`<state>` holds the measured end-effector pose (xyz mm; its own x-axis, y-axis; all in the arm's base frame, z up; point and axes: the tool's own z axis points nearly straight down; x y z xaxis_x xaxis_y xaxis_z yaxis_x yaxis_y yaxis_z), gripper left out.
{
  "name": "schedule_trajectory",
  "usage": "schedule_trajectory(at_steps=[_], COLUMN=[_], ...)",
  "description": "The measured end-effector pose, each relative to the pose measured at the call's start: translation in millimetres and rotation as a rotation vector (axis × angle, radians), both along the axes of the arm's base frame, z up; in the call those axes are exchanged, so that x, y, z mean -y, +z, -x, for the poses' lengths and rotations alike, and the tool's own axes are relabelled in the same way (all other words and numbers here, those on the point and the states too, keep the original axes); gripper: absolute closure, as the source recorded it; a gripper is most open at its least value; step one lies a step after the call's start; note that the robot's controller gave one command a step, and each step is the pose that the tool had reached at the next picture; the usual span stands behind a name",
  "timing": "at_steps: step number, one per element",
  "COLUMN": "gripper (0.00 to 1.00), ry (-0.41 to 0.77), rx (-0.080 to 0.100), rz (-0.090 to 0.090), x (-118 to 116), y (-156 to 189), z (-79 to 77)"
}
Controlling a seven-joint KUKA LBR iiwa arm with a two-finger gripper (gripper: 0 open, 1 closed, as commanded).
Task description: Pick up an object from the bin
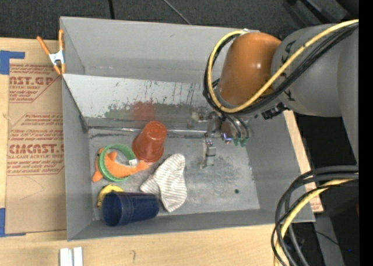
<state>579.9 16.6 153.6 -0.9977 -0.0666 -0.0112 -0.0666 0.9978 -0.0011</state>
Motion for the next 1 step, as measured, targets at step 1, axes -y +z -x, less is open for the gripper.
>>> schedule_trajectory(at_steps=[1], gripper=[0.00], ry=[0.239], rx=[-0.018], rz=[-0.002], x=[5.6], y=[-32.9], z=[11.2])
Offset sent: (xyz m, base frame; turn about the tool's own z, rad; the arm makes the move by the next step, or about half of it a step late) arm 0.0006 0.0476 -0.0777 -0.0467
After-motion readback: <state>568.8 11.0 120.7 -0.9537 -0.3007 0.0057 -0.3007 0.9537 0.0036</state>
